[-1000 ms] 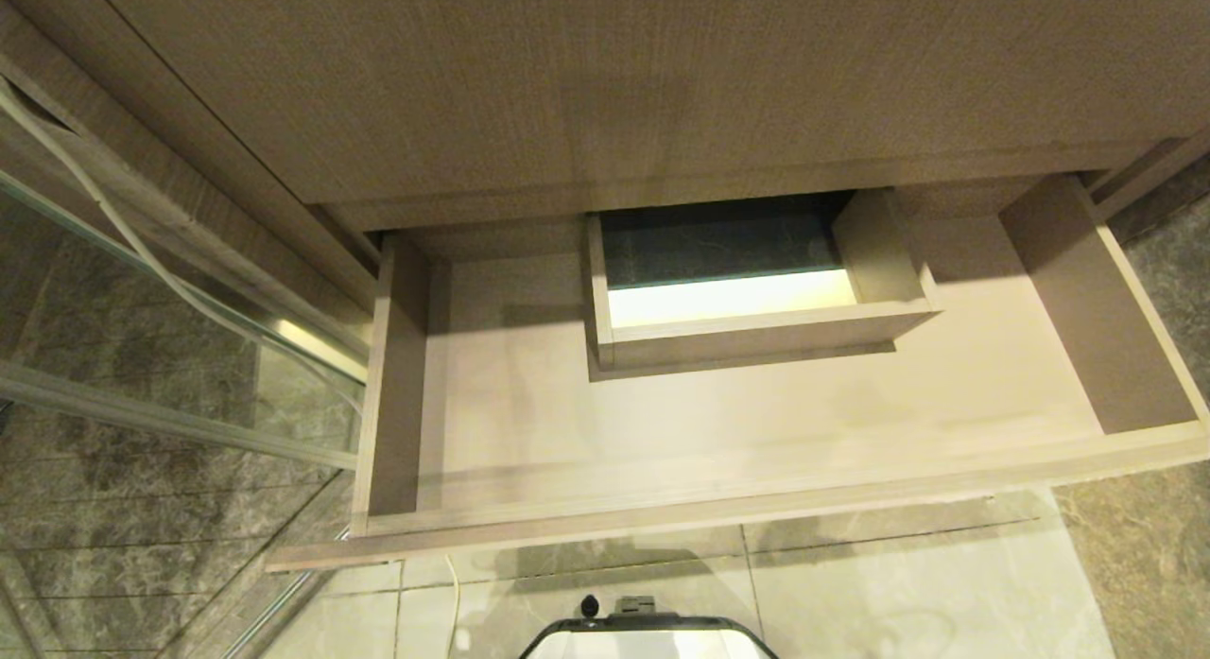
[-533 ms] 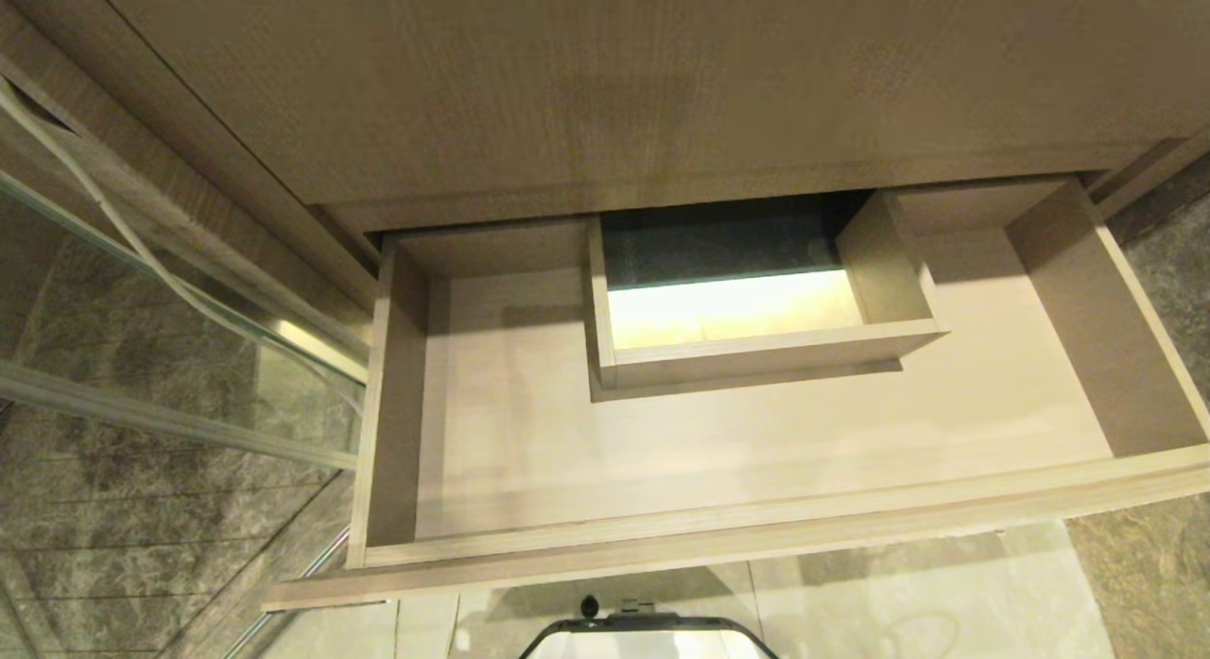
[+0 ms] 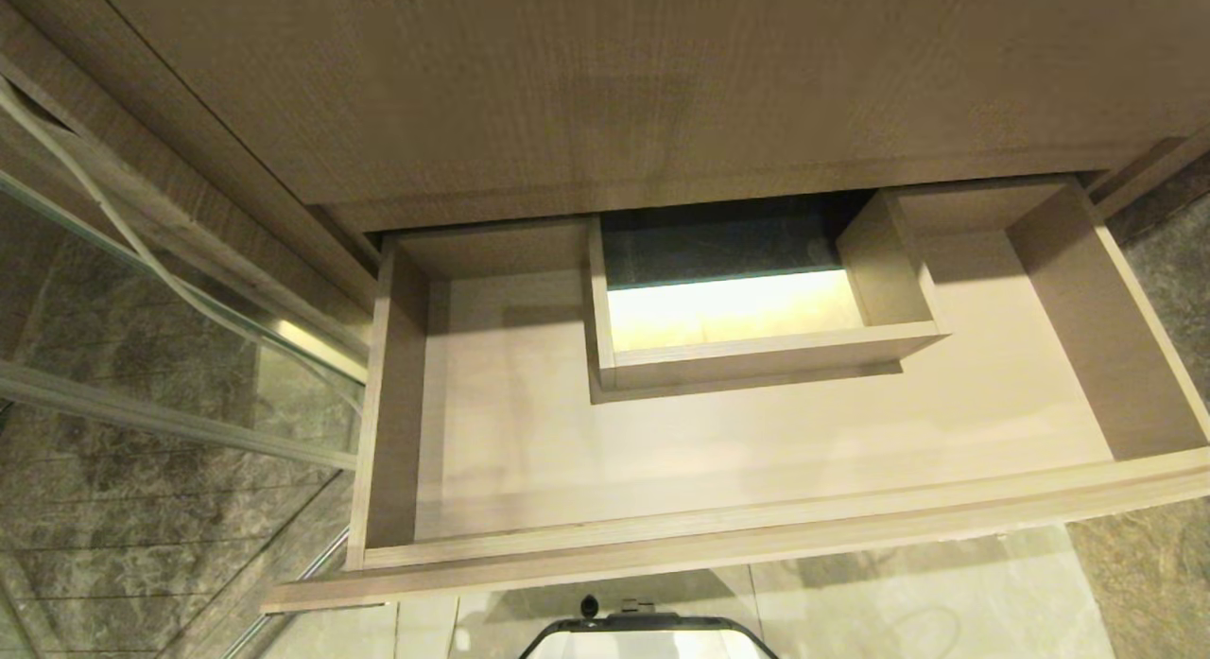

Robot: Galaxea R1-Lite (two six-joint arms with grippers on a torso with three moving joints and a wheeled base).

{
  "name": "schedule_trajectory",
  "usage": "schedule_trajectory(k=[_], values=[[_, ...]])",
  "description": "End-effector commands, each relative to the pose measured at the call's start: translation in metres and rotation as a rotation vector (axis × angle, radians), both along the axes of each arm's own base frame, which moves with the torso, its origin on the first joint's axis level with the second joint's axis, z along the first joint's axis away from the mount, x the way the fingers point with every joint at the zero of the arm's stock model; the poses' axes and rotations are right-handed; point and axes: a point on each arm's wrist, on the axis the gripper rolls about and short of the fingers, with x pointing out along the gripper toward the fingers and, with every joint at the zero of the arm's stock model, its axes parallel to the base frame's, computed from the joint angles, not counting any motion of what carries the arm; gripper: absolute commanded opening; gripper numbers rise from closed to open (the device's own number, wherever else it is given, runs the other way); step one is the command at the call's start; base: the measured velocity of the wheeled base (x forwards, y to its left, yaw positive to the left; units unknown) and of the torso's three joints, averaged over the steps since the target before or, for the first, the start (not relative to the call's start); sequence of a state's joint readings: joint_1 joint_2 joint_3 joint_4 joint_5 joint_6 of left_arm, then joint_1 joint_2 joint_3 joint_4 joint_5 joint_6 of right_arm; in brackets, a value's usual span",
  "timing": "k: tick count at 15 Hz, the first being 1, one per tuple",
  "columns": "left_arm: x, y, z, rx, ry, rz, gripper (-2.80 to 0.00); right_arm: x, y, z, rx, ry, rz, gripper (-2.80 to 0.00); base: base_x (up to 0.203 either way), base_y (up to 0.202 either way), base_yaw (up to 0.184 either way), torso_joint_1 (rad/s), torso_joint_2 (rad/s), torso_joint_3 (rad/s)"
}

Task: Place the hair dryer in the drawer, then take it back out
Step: Pick up the hairdryer

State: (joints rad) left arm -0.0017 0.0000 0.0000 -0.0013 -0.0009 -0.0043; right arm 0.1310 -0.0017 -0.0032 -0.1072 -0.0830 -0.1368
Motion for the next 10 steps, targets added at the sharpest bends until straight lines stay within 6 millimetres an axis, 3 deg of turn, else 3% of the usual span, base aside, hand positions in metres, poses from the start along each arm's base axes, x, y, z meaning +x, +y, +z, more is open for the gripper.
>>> schedule_trajectory(k=[1,10], values=[[0.0,0.0,0.0,0.0,0.0,0.0,-2.8,-0.003,0.0009,-0.004,-0.032,-0.011,0.077,-2.8,0.0,0.0,0.0,0.0,0.0,0.0],[0.0001,0.0,-0.0004,0.0,0.001,-0.001,-2.8,-0.0024,0.0021,-0.0058,-0.071,-0.015,0.122,-2.8,0.0,0.0,0.0,0.0,0.0,0.0]])
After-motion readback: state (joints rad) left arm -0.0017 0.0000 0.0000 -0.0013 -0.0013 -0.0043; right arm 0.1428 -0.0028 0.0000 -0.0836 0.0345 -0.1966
